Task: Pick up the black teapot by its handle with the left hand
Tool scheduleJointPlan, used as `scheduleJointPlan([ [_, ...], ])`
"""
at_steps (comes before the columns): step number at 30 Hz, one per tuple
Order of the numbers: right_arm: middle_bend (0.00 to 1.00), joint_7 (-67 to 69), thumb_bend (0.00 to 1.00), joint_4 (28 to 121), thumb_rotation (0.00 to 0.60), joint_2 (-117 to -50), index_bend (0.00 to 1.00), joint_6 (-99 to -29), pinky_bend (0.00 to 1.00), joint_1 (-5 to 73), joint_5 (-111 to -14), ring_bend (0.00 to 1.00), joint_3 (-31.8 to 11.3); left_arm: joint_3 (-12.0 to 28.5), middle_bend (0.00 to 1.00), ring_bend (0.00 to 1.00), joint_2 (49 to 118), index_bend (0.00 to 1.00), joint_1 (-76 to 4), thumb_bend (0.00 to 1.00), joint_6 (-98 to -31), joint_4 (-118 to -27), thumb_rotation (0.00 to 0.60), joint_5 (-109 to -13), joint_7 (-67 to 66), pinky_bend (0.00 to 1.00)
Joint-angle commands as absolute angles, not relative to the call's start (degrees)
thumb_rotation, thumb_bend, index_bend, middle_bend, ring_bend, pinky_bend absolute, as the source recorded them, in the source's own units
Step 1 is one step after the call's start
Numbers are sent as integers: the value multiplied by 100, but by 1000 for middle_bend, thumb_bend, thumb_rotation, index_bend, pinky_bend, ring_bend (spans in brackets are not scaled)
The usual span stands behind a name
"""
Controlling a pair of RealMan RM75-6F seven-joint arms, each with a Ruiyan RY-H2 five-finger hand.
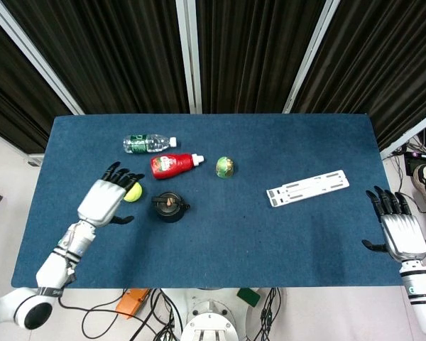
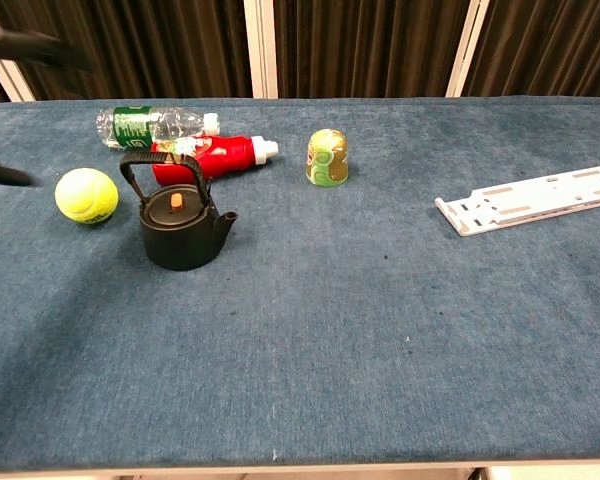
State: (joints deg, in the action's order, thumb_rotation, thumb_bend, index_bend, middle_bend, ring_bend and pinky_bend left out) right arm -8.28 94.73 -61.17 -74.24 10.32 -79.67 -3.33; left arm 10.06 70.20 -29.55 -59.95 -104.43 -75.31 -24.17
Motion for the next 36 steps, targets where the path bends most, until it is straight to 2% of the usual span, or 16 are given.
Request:
scheduleJointPlan([
  [1, 0, -811, 139, 9464, 600, -6104, 0, -7428, 0, 1000, -7911, 0, -326, 1238, 220, 174, 7441, 164, -3524, 94, -5525, -10525, 599, -6792, -3047, 0],
  [10, 0, -693, 138, 9352, 600, -6138, 0, -7383, 0, 968, -7825, 0, -315, 1126, 325, 271, 7963, 289, -4029, 91, -5778, -10507, 553, -5822, -4243, 0],
  [18, 0, -669, 139, 9311, 600, -6155, 0, -7352, 0, 967, -7794, 0, -316, 965, 444, 378, 8350, 408, -4273, 88, -6113, -10397, 553, -5417, -4833, 0],
  [29, 0, -657, 139, 9277, 600, -6162, 0, -7314, 0, 963, -7739, 0, -319, 835, 515, 429, 8467, 485, -4443, 83, -6272, -10393, 534, -5168, -4925, 0],
  [36, 0, -629, 139, 9255, 600, -6163, 0, -7321, 0, 937, -7714, 0, -315, 764, 538, 445, 8545, 497, -4556, 83, -6255, -10310, 533, -5065, -4911, 0],
])
